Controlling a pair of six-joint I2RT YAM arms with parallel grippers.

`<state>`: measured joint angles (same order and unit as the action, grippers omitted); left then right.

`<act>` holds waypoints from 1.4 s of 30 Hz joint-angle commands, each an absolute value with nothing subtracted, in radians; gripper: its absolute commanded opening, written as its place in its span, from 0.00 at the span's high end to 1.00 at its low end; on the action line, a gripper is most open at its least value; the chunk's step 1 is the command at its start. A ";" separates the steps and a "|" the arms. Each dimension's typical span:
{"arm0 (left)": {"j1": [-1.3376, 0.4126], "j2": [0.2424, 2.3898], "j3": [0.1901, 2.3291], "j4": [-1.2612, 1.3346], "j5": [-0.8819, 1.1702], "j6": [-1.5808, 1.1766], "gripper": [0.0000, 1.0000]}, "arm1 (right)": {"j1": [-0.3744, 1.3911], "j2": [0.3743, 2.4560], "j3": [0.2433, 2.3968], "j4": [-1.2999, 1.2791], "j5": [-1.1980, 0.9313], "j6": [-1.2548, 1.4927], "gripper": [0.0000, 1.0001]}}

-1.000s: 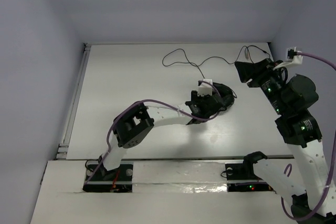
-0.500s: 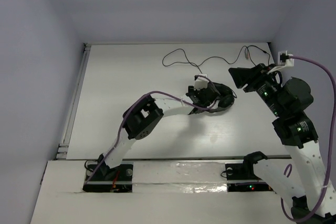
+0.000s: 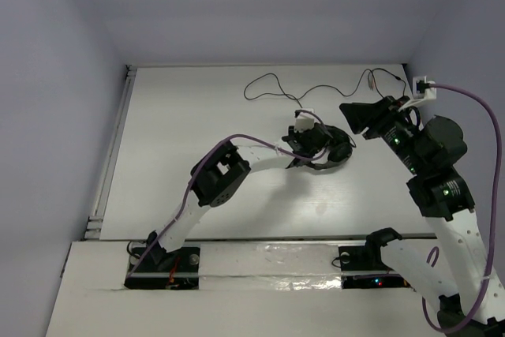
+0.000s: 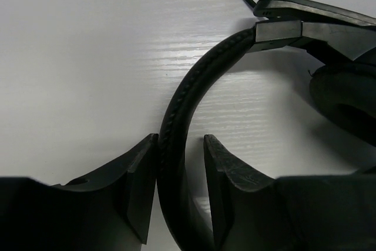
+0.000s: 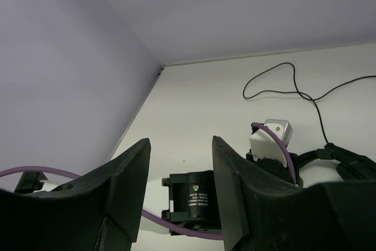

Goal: Wrap the headphones

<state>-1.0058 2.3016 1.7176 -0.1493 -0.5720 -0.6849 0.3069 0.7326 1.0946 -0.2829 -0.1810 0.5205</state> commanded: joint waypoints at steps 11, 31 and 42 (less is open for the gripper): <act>-0.989 2.128 1.553 -0.147 -0.574 -0.678 1.00 | 0.304 0.719 1.074 -0.232 -0.153 0.517 0.51; -0.698 1.203 1.396 -0.458 -0.371 -0.292 1.00 | 0.304 0.928 1.032 0.183 -0.621 0.315 1.00; -0.658 1.128 1.532 -0.506 -0.135 -0.224 1.00 | 0.304 1.186 0.959 0.496 -0.761 0.348 0.36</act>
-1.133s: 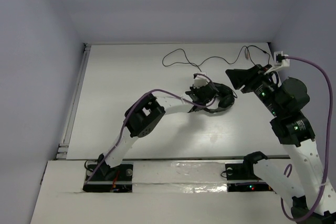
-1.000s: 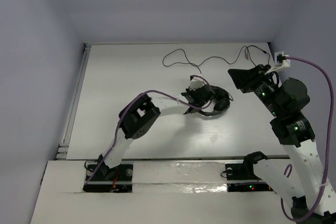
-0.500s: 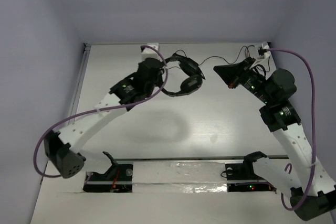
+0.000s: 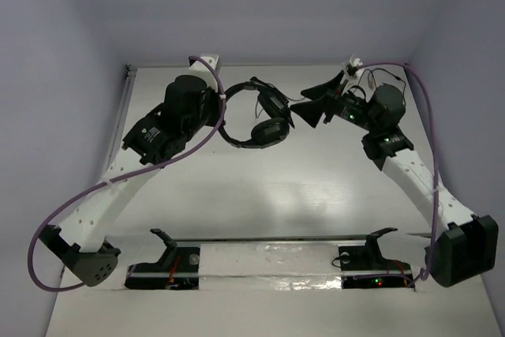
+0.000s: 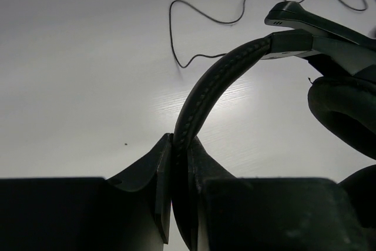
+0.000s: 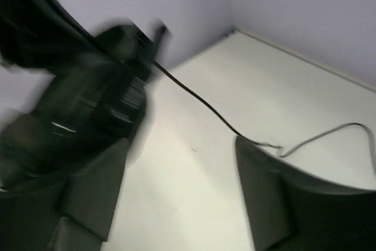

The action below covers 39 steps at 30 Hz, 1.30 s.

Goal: Wrap the headphones

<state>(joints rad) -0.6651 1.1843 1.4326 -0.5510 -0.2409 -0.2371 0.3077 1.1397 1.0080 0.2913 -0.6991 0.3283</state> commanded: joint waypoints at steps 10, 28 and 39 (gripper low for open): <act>-0.658 1.124 1.664 -0.543 -0.005 -0.213 1.00 | 0.304 1.354 0.962 0.505 -0.854 0.316 0.06; -0.658 1.154 1.839 -0.603 0.153 -0.235 1.00 | 0.445 1.657 0.966 0.856 -0.700 0.446 0.42; -0.658 1.045 1.645 -0.611 0.011 -0.215 1.00 | 0.381 1.430 0.911 0.688 -0.367 0.355 1.00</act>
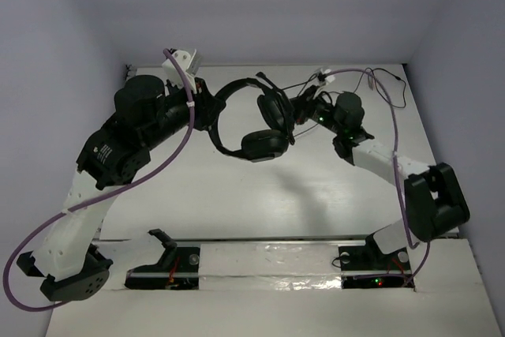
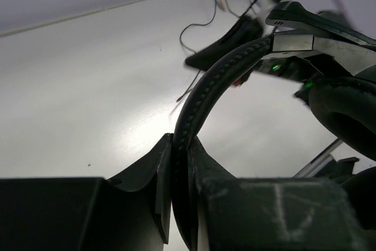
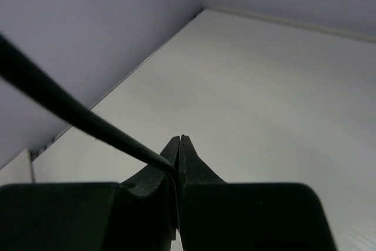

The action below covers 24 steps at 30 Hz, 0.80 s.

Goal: Wrap the headphones

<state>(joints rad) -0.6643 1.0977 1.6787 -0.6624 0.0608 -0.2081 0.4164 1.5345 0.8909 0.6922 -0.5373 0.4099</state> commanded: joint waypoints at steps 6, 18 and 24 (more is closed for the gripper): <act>-0.658 1.008 1.499 -0.644 -0.168 -0.209 1.00 | 0.321 1.270 1.029 0.448 0.039 0.331 1.00; -0.658 1.012 1.470 -0.704 -0.369 -0.210 1.00 | 0.290 1.256 1.106 0.239 0.307 0.287 1.00; -0.658 1.031 1.448 -0.768 -0.443 -0.183 1.00 | 0.250 1.261 1.175 0.221 0.399 0.308 1.00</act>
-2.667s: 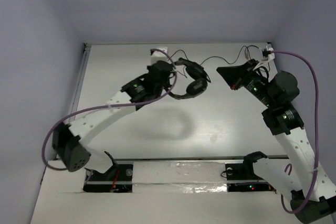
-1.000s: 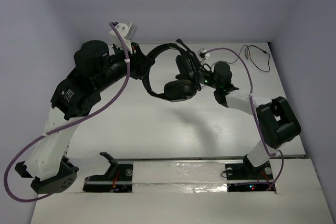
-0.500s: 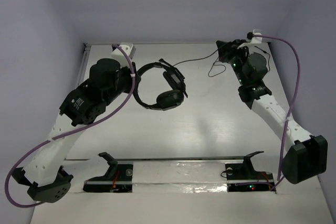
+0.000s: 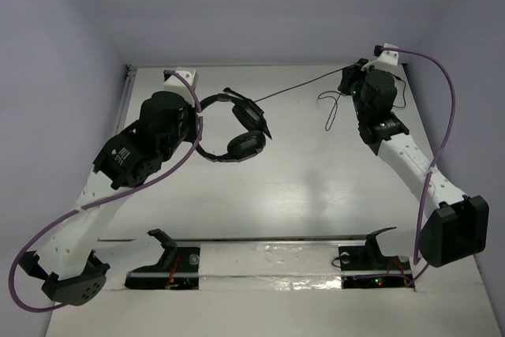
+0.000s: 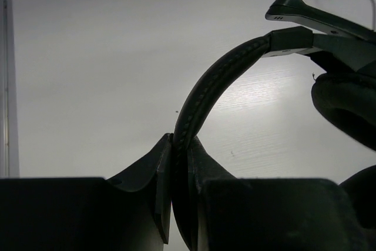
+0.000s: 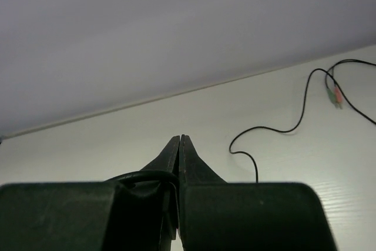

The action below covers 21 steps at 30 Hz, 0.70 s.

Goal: Wrap the headphones

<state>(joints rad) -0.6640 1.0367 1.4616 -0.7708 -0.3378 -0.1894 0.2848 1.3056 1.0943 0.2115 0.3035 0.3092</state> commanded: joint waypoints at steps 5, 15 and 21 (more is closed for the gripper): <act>-0.658 1.058 1.355 -0.776 -0.598 -0.231 1.00 | 0.229 1.207 1.267 0.135 0.419 0.318 1.00; -0.658 1.060 1.316 -0.687 -0.417 -0.163 1.00 | 0.229 1.221 1.269 0.158 0.414 0.304 1.00; -0.667 0.947 1.172 -0.491 0.027 -0.066 1.00 | 0.229 1.414 1.466 0.144 0.298 0.304 1.00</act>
